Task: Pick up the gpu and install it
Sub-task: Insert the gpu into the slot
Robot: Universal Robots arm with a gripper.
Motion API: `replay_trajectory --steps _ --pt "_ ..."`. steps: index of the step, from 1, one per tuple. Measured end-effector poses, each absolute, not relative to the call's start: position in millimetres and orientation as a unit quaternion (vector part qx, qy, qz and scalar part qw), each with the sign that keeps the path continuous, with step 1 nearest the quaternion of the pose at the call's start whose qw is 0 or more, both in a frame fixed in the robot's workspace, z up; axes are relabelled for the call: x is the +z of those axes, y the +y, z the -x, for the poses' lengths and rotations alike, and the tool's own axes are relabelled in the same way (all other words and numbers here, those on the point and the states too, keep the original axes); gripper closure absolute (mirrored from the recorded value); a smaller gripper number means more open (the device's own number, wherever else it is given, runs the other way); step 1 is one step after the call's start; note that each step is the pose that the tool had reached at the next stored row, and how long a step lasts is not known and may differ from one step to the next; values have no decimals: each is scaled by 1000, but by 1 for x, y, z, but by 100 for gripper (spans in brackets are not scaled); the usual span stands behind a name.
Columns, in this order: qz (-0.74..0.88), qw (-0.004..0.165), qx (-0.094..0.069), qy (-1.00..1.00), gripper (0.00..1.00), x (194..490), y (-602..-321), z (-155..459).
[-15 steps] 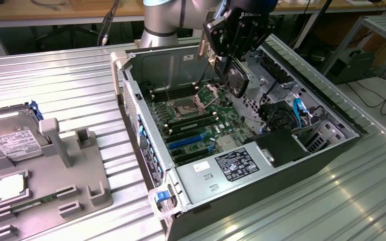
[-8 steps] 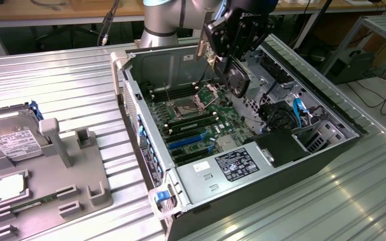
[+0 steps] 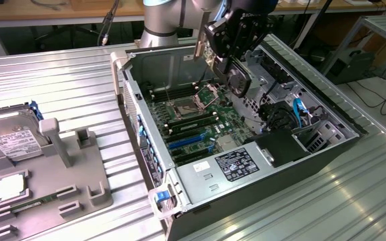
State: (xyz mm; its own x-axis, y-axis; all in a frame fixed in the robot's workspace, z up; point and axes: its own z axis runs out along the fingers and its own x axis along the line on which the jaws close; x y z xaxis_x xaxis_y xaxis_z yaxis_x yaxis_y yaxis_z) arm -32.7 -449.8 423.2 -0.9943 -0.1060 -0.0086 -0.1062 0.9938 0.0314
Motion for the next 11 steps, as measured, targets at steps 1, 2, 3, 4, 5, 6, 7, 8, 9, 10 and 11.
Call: replay_trajectory --steps 1,2,3,4,5,6,7,8,9,10,11 --pt "56 3 16 998 72 423 -450 33" --pt "59 3 16 998 72 423 -450 33" --pt "61 3 16 998 72 423 -450 33" --pt "64 3 16 998 72 423 -450 33" --pt "66 3 16 998 72 423 -450 33" --pt "67 3 16 998 72 423 -450 33" --pt "69 3 16 998 72 423 -450 33" --pt "71 3 16 997 72 423 -450 33" --pt "72 3 16 997 72 423 -450 34" --pt "74 3 16 997 72 423 -450 34" --pt "76 3 16 997 72 423 -450 34"
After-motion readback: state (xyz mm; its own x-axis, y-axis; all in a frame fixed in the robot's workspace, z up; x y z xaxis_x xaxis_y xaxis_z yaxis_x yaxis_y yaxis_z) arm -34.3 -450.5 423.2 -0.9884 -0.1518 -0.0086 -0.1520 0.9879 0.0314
